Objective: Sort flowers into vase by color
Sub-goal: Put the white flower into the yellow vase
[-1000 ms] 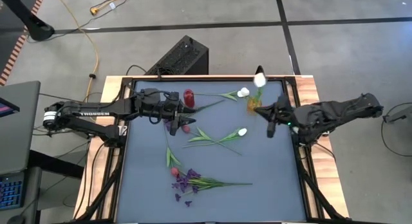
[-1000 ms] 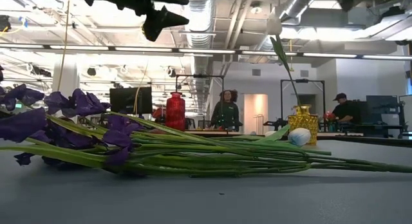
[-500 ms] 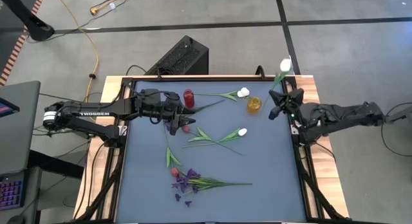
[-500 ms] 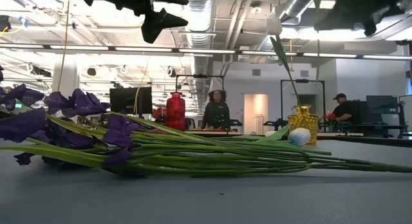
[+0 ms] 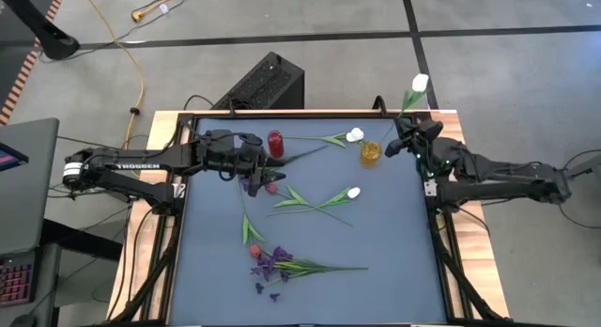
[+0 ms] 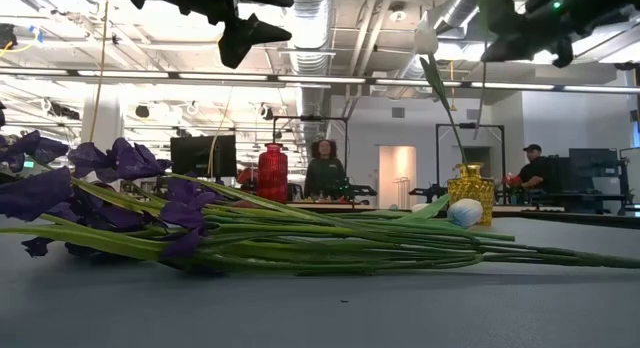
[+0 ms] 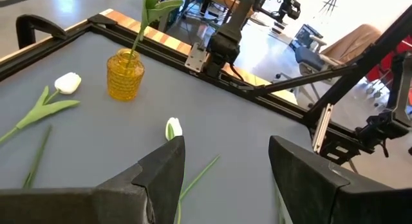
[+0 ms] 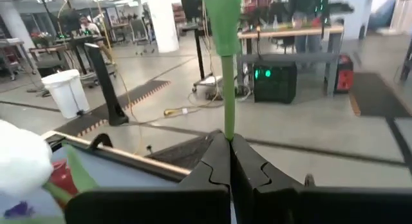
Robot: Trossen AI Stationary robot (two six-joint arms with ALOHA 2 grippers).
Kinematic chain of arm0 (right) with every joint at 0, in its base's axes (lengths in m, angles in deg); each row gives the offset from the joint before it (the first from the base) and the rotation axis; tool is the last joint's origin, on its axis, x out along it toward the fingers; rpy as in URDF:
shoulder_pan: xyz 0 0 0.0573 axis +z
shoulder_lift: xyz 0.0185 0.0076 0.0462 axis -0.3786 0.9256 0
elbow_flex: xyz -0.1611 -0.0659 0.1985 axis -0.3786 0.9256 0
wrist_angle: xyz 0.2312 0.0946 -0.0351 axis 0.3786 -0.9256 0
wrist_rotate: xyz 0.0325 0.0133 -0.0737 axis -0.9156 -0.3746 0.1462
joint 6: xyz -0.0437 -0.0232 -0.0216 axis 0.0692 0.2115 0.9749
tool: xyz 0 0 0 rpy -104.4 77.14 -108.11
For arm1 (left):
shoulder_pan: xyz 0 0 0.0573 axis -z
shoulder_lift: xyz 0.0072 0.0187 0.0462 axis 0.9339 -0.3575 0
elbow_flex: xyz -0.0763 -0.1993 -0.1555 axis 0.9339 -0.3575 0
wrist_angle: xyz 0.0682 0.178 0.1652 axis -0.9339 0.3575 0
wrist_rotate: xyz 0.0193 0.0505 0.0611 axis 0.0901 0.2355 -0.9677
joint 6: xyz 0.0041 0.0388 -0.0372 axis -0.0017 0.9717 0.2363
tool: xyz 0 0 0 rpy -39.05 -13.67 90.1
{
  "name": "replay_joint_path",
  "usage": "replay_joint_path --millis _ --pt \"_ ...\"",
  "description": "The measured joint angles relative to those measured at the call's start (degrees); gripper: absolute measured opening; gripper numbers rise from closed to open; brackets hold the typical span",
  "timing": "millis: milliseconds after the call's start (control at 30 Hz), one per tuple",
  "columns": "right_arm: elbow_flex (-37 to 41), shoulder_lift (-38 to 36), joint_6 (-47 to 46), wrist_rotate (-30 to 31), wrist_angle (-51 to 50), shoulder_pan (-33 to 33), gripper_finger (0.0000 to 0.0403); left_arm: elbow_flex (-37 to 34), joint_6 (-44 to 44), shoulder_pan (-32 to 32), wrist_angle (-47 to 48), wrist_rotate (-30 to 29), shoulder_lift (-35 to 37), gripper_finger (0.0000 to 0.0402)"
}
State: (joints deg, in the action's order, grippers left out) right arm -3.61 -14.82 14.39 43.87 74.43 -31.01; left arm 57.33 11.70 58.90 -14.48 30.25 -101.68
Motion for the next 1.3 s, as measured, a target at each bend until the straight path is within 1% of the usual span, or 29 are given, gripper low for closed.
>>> replay_joint_path --millis 67,233,533,633,800,1000,1100,1300 --pt "0.00 1.34 1.09 -0.53 1.51 -1.59 0.0019 0.00 0.00 0.00 0.01 0.00 0.00 0.0213" --pt "0.00 5.39 0.46 -3.26 1.41 -4.18 0.0020 0.00 -0.17 0.27 0.05 0.00 0.00 0.0213" --pt "0.00 10.05 0.08 -3.29 1.90 -4.52 0.0020 0.00 -0.16 1.84 2.17 -0.34 0.00 0.0213" --pt "0.00 12.12 -2.06 -3.19 1.87 -4.87 0.0020 0.00 -0.17 2.29 3.06 -1.71 0.00 0.0213" --pt "-0.02 15.97 -3.10 -3.15 1.78 -5.29 0.0020 0.00 -0.46 2.88 3.04 -1.84 0.00 0.0213" --pt "-0.04 18.64 -7.04 -3.06 0.15 -5.29 0.0021 0.00 -0.83 3.48 3.04 -1.90 0.00 0.0213" --pt "-0.04 19.04 -8.31 -3.26 -1.57 -5.17 0.0029 0.00 -1.04 3.50 3.04 -1.73 0.00 0.0213" --pt "-0.07 18.85 -8.38 -4.53 -4.39 -3.68 0.0067 0.00 -1.11 3.50 3.04 -1.55 0.00 0.0213"
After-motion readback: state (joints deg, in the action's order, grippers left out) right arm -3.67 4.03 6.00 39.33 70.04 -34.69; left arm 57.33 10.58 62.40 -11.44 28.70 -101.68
